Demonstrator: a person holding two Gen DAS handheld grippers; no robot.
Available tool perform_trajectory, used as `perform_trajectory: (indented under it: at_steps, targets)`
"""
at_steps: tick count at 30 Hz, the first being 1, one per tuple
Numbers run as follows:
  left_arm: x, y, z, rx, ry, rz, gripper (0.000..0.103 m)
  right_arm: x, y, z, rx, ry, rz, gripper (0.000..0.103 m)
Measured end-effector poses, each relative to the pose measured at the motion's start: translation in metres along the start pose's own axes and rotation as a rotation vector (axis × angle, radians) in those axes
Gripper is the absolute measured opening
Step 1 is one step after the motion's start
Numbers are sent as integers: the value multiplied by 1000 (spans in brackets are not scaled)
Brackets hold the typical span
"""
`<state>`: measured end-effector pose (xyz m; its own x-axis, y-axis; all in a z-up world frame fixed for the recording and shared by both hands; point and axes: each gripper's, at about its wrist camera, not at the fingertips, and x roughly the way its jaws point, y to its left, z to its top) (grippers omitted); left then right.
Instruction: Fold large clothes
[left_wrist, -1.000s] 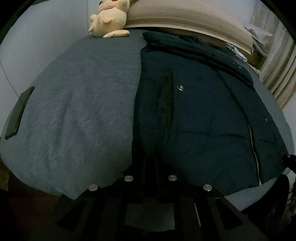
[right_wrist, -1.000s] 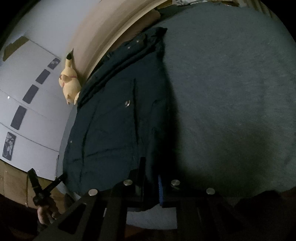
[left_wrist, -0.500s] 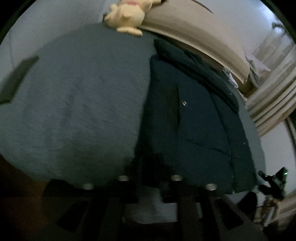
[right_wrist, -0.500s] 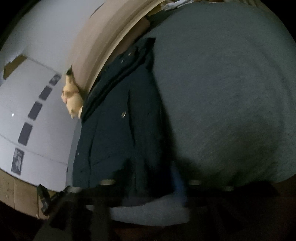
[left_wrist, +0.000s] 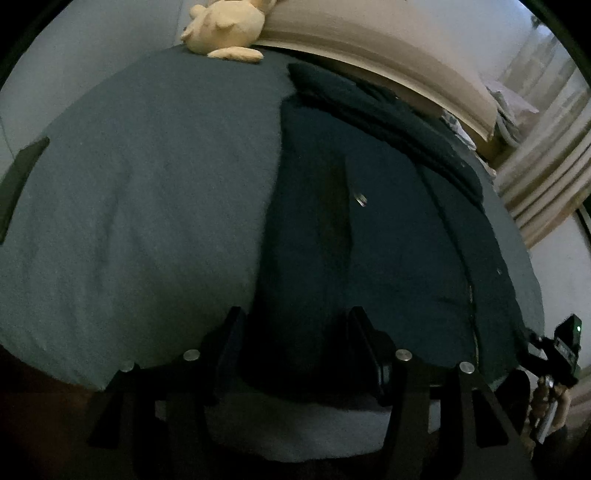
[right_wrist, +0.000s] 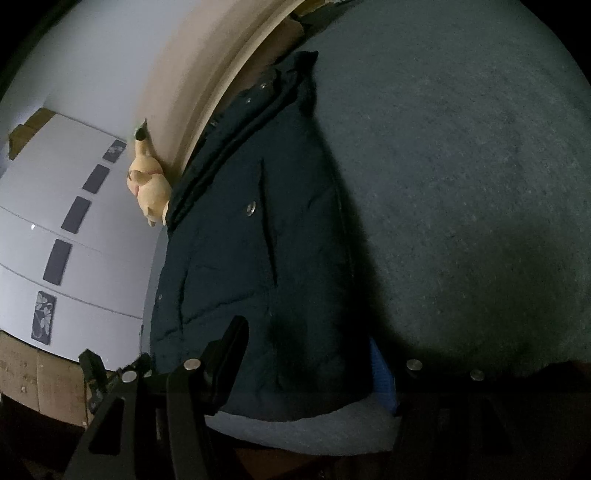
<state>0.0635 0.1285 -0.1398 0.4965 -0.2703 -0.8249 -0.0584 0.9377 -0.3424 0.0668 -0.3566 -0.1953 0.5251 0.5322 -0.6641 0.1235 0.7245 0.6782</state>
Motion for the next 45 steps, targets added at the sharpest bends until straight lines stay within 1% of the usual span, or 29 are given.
perform_trajectory:
  at_steps: [3, 6, 7, 8, 9, 11, 13, 16, 19, 20, 21, 24, 26, 28, 30, 31, 32, 33, 34, 35, 36, 37, 39, 40, 41, 42, 43, 45]
  targets:
    - [10, 0, 22, 48, -14, -19, 60, -1, -3, -1, 1, 1, 3, 65]
    - [33, 0, 41, 81, 23, -58, 60, -1, -4, -2, 0, 0, 5, 65]
    - [36, 6, 41, 83, 47, -78, 60, 0, -3, -1, 0, 0, 5, 65]
    - [47, 9, 42, 69, 106, -142, 60, 0, -3, -1, 1, 0, 6, 65]
    - [49, 11, 43, 58, 125, -180, 60, 0, -3, 0, 0, 2, 8, 65]
    - [46, 16, 41, 30, 124, -253, 60, -1, -5, 0, -2, 3, 10, 65]
    - [46, 27, 38, -37, 152, -398, 60, 0, -5, 1, -4, 8, 14, 65]
    - [40, 45, 37, -125, 146, -575, 60, 1, -5, 2, -8, 15, 13, 65]
    - [33, 52, 39, -171, 113, -731, 61, 2, -3, 3, -11, 17, 8, 65]
    - [32, 51, 41, -169, 109, -753, 61, 3, -3, 3, -11, 18, 7, 65]
    - [32, 51, 41, -167, 109, -759, 62, 3, -3, 3, -11, 18, 6, 65]
    - [38, 47, 35, -170, 130, -752, 63, 2, -3, 2, -10, 18, 5, 65]
    - [38, 44, 33, -189, 119, -783, 63, 3, -4, 2, -10, 20, 5, 65]
    - [33, 38, 31, -217, 86, -855, 67, 3, -3, 3, -11, 23, 2, 65]
    - [32, 36, 32, -258, 55, -943, 69, 4, -3, 3, -12, 25, -1, 65]
    - [30, 36, 32, -259, 33, -982, 75, 4, -3, 5, -14, 26, -1, 65]
    - [35, 32, 29, -230, 26, -948, 79, 4, -3, 5, -15, 26, -1, 65]
    - [43, 28, 29, -214, 68, -862, 78, 5, -4, 5, -14, 25, -1, 65]
    - [56, 22, 26, -201, 153, -737, 77, 5, -4, 5, -13, 25, 0, 65]
    - [62, 19, 22, -188, 190, -695, 77, 4, -3, 5, -13, 25, 1, 65]
    - [58, 16, 20, -158, 166, -683, 77, 4, -3, 5, -15, 25, 1, 65]
    - [54, 14, 20, -155, 152, -681, 77, 5, -3, 5, -16, 26, 2, 65]
    - [45, 13, 21, -142, 115, -718, 78, 4, -4, 4, -16, 25, 4, 65]
    - [47, 13, 21, -138, 117, -707, 78, 5, -5, 4, -16, 25, 3, 65]
    - [51, 14, 21, -154, 144, -692, 77, 6, -5, 4, -15, 25, 2, 65]
    - [54, 17, 19, -171, 172, -694, 75, 6, -4, 5, -14, 23, 4, 65]
    - [49, 17, 18, -171, 144, -703, 66, 4, -4, 5, -15, 20, 7, 65]
    - [39, 17, 20, -167, 77, -736, 46, -1, -3, 6, -24, -1, 16, 65]
